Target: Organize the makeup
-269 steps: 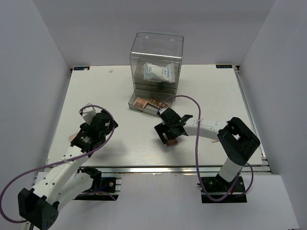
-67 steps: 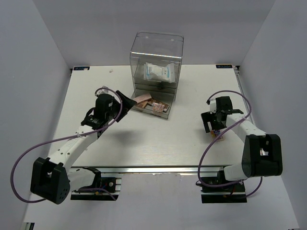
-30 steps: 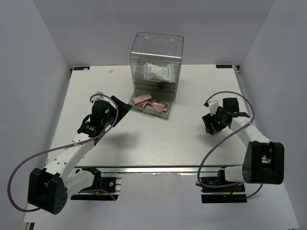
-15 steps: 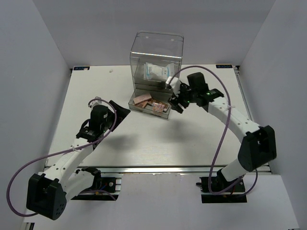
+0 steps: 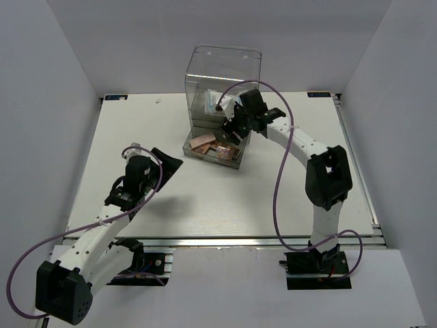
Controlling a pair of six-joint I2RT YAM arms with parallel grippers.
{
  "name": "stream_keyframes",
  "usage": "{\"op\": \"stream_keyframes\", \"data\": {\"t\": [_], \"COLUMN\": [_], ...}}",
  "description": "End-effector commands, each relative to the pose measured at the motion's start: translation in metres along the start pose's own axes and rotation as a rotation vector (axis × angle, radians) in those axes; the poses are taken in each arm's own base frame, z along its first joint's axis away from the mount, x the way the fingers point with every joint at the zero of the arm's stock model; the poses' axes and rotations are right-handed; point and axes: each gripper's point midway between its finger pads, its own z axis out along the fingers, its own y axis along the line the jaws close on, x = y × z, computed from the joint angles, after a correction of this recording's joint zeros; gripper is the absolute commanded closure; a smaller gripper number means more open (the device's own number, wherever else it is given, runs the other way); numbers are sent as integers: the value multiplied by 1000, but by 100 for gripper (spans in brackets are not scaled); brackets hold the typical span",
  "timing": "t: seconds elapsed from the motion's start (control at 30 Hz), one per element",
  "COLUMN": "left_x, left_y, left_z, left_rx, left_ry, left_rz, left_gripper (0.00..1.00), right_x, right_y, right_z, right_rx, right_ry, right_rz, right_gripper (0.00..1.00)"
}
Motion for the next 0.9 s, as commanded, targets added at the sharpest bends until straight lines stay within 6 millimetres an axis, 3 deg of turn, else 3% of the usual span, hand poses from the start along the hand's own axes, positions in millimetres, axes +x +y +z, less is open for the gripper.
{"op": "stream_keyframes", "data": {"t": [0.0,0.07,0.33,0.43,0.6,0.67,0.77,0.8,0.87], "left_x": [-1,1,6,8,9,9,9,10,10], "left_y": [4,5,5,5,4,4,3,5,4], "left_z": [-4,-3,3,6,9,9,10,10,10], "left_rx": [-4,-1,-1,0,6,6,10,6,15], "left_ry": [-14,-8,16,26,34,34,31,34,32], "left_rz": [-10,-20,-23,-24,-23,-21,-18,-18,-19], "left_gripper": [6,6,6,6,6,6,7,8,9], "right_x": [-16,-14,-9,-7,-10,-13,-20,-21,-29], "right_y": [-7,-10,-13,-10,12,22,50,59,75], "right_z": [-2,5,11,10,1,-5,-20,-27,-35], "right_rx": [28,36,42,34,-79,-141,-296,-348,-434], "right_ry": [-24,-14,-3,3,-19,-35,-83,-85,-134], "right_rz": [4,15,17,11,-44,-75,-141,-147,-181], "right_gripper": [51,38,16,11,11,12,24,37,54]}}
